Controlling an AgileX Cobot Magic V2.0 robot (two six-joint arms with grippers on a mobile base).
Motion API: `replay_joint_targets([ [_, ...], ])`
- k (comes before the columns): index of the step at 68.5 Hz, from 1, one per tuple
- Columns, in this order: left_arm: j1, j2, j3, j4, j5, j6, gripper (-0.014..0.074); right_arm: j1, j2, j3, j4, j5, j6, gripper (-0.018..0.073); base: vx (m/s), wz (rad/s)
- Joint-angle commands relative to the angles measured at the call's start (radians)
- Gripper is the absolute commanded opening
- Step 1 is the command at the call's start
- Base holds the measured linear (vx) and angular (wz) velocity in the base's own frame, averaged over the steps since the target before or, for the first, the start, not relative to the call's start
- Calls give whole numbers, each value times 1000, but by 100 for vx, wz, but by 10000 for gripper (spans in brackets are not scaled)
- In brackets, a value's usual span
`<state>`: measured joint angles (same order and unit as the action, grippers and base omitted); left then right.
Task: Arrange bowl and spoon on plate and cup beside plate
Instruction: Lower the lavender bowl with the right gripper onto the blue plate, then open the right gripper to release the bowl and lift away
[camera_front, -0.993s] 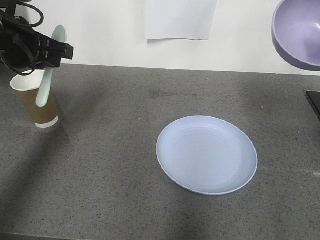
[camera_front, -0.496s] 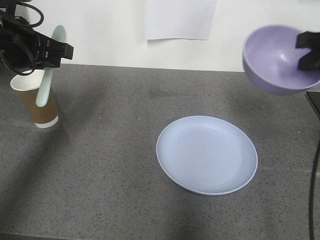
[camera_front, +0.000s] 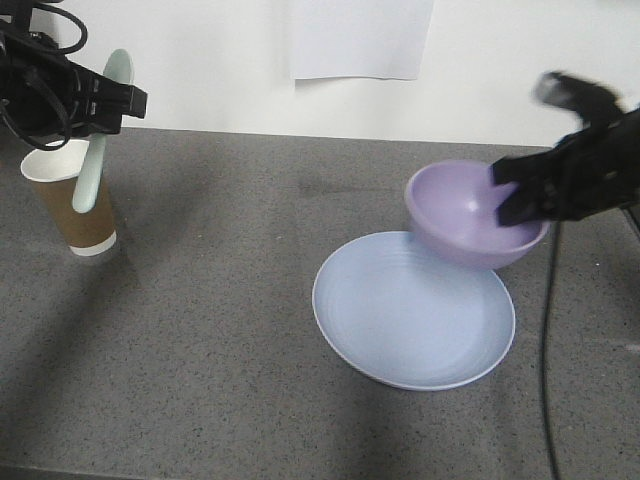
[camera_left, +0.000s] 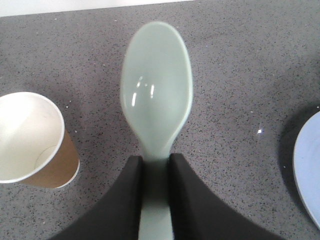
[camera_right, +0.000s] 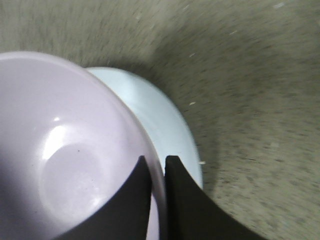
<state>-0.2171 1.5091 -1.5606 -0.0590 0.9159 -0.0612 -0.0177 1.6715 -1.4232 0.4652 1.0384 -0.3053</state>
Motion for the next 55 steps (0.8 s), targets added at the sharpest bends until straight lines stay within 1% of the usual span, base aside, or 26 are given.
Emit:
replay_joint_targets([
  [1, -5, -32, -26, -8, -63, -2, -6, 79, -2, -30, -43, -40, -11, 55, 0, 0],
  [12, -5, -32, -26, -8, -55, -2, -6, 185, 59, -30, -126, -52, 6, 77, 0, 0],
  [22, -5, -32, -26, -8, -53, -2, -6, 234, 105, -30, -151, -58, 17, 88, 0, 0],
  [29, -5, -32, -26, -8, -47, -2, -6, 235, 129, -30, -147, -61, 31, 92, 0, 0],
  [41, -5, -32, -26, -9, -44, -2, -6, 233, 142, -30, -185, -79, 49, 116, 0, 0],
  [48, -5, -32, -26, -9, -44, -2, -6, 233, 142, -30, -198, -84, 61, 153, 0, 0],
  [55, -5, -32, -26, -9, -44, -2, -6, 233, 142, -30, -198, -86, 61, 214, 0, 0],
])
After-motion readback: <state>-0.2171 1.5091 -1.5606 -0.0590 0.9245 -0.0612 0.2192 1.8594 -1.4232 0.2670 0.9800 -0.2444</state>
